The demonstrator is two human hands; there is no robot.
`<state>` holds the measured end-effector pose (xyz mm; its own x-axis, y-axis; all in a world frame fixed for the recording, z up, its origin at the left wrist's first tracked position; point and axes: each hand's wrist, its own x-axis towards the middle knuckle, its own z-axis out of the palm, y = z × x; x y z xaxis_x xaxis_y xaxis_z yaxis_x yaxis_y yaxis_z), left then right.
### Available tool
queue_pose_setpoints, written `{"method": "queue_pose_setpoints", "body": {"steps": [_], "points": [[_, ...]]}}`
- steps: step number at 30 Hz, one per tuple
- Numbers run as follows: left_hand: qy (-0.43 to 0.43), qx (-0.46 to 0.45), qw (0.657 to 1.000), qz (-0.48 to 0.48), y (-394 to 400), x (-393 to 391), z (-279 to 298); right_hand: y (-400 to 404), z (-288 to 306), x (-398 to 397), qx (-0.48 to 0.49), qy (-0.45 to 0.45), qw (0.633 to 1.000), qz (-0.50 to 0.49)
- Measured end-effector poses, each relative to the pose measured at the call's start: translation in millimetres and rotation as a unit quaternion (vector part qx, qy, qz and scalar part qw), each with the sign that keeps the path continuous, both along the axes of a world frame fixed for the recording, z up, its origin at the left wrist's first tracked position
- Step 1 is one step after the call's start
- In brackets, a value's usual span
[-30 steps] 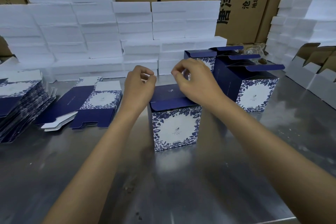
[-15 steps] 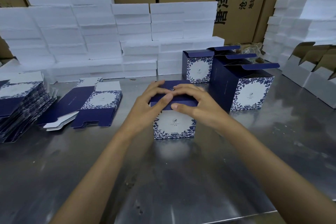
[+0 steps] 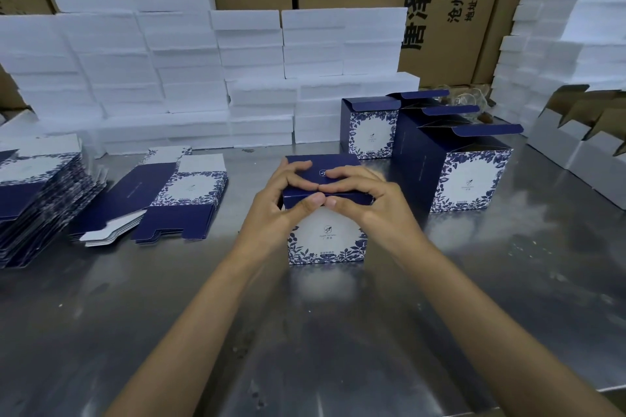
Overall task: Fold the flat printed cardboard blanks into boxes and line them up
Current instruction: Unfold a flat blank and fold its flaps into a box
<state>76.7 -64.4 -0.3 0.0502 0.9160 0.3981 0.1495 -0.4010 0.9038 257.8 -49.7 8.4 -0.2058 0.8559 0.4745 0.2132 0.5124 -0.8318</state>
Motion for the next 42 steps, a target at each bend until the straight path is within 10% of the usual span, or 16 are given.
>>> {"method": "queue_pose_setpoints", "body": {"steps": [12,18,30,42], "points": [[0.045,-0.004,0.998,-0.032,-1,-17,5,-2,7,15,0.044,-0.100,0.994,-0.022],[-0.062,-0.006,0.997,0.047,8,18,-12,-7,-24,12,0.329,-0.315,0.846,-0.277],[0.185,0.042,0.974,0.124,116,86,-3,65,-31,52,0.127,-0.394,0.865,-0.284],[0.138,0.027,0.982,0.129,202,107,-8,150,-19,43,0.069,-0.453,0.826,-0.328]]}}
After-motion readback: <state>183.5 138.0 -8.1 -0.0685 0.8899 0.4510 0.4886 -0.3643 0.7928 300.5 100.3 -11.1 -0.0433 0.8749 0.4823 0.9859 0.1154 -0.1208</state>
